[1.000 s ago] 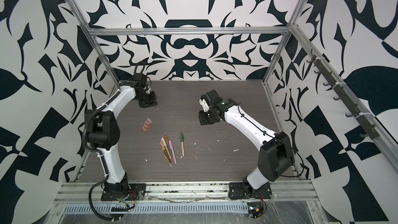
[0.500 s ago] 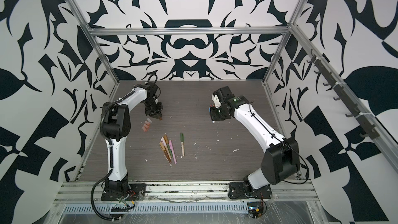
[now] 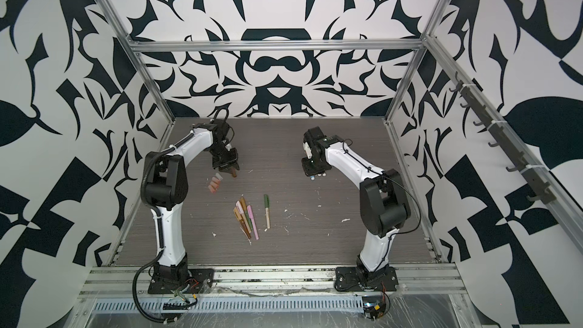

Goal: Remove pen caps from pens
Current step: Place the pen at the center of the table.

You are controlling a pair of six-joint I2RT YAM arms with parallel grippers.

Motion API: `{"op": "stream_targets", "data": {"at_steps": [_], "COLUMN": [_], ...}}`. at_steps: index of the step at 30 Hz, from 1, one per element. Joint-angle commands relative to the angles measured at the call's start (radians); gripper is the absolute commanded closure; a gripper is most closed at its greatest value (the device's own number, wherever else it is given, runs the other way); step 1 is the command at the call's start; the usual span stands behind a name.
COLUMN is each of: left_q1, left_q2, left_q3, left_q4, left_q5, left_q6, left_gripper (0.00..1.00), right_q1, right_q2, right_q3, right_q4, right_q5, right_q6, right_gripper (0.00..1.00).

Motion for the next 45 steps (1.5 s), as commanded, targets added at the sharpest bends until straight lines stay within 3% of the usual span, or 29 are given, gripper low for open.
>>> {"op": "stream_targets", "data": {"at_steps": [1, 7, 16, 22, 36, 45], "left_q1": [-0.001, -0.001, -0.001, -0.001, 0.000, 0.000], "left_q2": [-0.092, -0.173, -0.212, -0.211, -0.210, -0.238], "left_q3": [0.008, -0.057, -0.139, -0.133, -0.124, -0.158], "left_q4": [-0.015, 0.023, 0.049, 0.048, 0.042, 0.068], "left_q5": [0.042, 0.060, 0.078, 0.080, 0.085, 0.114], "left_q6": [-0.027, -0.051, -0.064, -0.064, -0.064, -0.077], "left_gripper": [0.62, 0.62, 0.62, 0.62, 0.62, 0.62], "right_q1": [0.012, 0.012, 0.012, 0.012, 0.012, 0.091], "right_q2": [0.038, 0.142, 0.234, 0.257, 0.246, 0.114], "right_q3": [0.070, 0.132, 0.194, 0.217, 0.216, 0.133], "right_q4": [0.009, 0.005, 0.014, 0.007, -0.002, 0.017], "right_q5": [0.070, 0.119, 0.092, 0.081, 0.074, 0.009], "right_q6": [-0.027, -0.049, -0.049, -0.037, -0.029, 0.039], "right_gripper": [1.00, 1.00, 0.96, 0.82, 0.79, 0.80]}}
